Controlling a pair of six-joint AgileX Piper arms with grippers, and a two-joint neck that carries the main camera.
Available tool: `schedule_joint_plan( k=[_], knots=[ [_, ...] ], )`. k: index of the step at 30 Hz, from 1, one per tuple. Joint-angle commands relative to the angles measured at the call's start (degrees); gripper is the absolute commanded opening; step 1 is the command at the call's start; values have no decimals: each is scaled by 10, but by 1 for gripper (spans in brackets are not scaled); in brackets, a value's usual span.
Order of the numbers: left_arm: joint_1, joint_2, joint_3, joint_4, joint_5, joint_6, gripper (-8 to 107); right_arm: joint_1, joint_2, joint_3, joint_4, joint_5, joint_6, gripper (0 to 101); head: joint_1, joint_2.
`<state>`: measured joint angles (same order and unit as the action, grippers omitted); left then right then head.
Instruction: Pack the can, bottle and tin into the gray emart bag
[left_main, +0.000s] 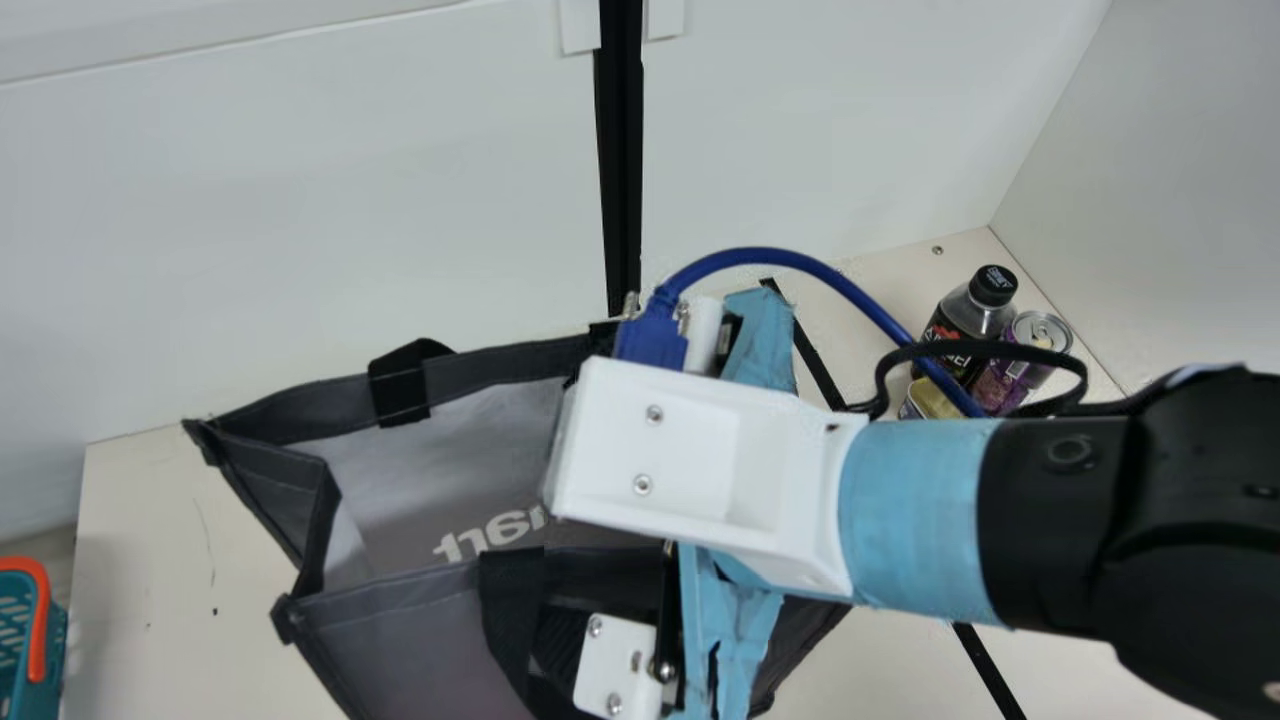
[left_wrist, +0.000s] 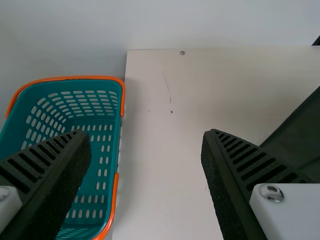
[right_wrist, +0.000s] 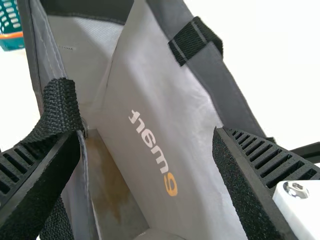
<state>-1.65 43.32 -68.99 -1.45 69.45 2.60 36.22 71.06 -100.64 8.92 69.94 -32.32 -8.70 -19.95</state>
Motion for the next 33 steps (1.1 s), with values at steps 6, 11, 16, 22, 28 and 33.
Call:
schedule_joint_plan(
  k=[6,11,16,22,28,33],
  knots=[
    [0,0,0,0,0,0,90,-25,-10,-10,31,0,-8,91,-13,0],
    [0,0,0,0,0,0,90,-49,-16,-21,54,0,-12,91,-13,0],
    [0,0,0,0,0,0,90,-77,-19,-38,75,0,-14,91,-13,0],
    [0,0,0,0,0,0,90,-116,-20,-61,96,0,-14,91,-13,0],
    [0,0,0,0,0,0,90,-159,-20,-79,119,0,-15,91,-13,0],
    [0,0,0,0,0,0,90,-200,-19,-90,135,0,-18,91,-13,0]
  ],
)
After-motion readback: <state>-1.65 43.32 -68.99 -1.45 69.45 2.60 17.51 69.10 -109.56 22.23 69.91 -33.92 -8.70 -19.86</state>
